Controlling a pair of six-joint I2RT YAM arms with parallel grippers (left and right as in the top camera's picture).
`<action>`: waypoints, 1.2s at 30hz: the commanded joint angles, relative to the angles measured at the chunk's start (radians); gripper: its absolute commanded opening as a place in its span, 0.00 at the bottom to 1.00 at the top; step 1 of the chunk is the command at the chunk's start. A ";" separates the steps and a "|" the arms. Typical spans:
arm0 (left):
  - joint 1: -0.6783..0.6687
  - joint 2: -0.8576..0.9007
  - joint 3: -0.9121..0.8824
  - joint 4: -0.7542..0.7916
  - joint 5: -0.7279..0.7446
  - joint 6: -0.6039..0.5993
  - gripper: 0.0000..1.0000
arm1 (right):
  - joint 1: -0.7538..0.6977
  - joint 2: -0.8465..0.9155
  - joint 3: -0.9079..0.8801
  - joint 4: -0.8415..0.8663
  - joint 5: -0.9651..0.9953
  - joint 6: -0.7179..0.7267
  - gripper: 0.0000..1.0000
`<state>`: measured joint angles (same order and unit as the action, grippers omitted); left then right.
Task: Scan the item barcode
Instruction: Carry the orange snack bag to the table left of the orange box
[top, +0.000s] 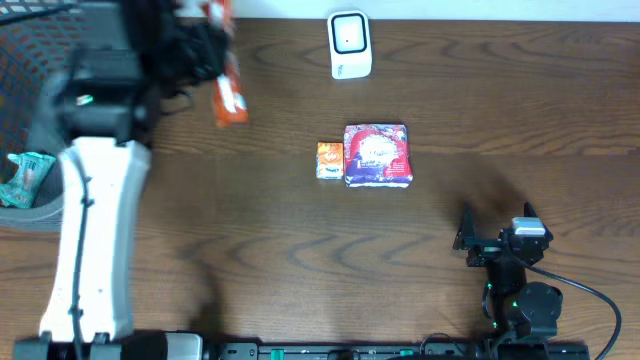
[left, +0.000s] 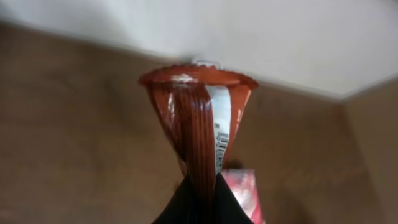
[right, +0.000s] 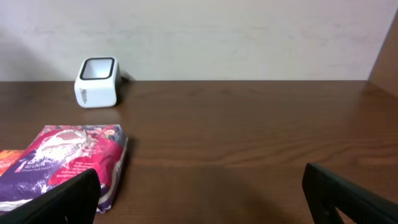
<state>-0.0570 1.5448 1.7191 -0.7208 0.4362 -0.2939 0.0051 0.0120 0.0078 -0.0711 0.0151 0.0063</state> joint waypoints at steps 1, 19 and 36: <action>-0.084 0.074 -0.014 -0.048 -0.108 0.058 0.07 | 0.010 -0.005 -0.002 -0.003 -0.006 -0.003 0.99; -0.203 0.438 -0.014 -0.090 -0.116 0.058 0.07 | 0.010 -0.005 -0.002 -0.003 -0.006 -0.003 0.99; -0.231 0.623 -0.014 -0.028 -0.116 0.020 0.08 | 0.010 -0.005 -0.002 -0.003 -0.006 -0.003 0.99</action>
<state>-0.2722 2.1502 1.7115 -0.7677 0.3302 -0.2649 0.0051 0.0120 0.0078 -0.0711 0.0151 0.0067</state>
